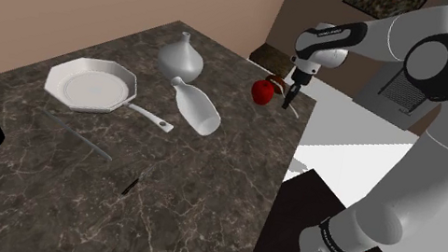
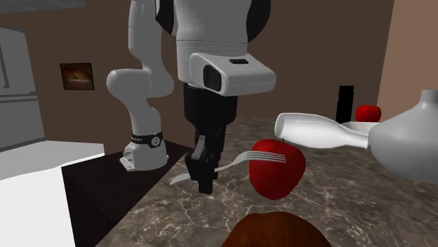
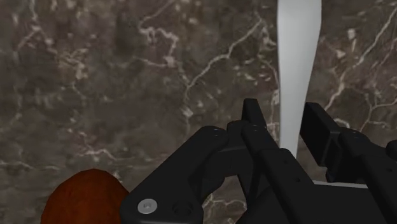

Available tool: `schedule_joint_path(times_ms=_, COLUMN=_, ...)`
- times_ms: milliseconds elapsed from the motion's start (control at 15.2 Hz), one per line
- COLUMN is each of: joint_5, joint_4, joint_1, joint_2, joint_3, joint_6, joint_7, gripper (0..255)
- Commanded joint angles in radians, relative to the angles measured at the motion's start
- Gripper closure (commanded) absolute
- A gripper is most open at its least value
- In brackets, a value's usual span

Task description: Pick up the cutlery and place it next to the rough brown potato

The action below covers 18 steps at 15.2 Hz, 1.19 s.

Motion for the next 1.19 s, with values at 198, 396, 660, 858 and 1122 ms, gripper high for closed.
schedule_joint_path(times_ms=198, joint_5=-0.001, joint_4=-0.007, joint_1=0.000, joint_2=0.005, joint_3=0.000, joint_6=0.000, joint_7=0.000, gripper=255)
schedule_joint_path(times_ms=396, joint_5=-0.002, joint_4=-0.007, joint_1=0.002, joint_2=0.002, joint_3=0.001, joint_6=-0.004, joint_7=0.004, gripper=0)
schedule_joint_path(times_ms=660, joint_5=-0.001, joint_4=-0.007, joint_1=0.000, joint_2=0.005, joint_3=0.000, joint_6=0.000, joint_7=0.000, gripper=0)
schedule_joint_path(times_ms=858, joint_5=-0.017, joint_4=0.065, joint_1=-0.002, joint_2=-0.020, joint_3=-0.007, joint_6=-0.097, joint_7=0.011, gripper=0)
schedule_joint_path(times_ms=1122, joint_5=-0.021, joint_4=0.087, joint_1=-0.003, joint_2=-0.025, joint_3=-0.008, joint_6=-0.122, joint_7=0.013, gripper=0)
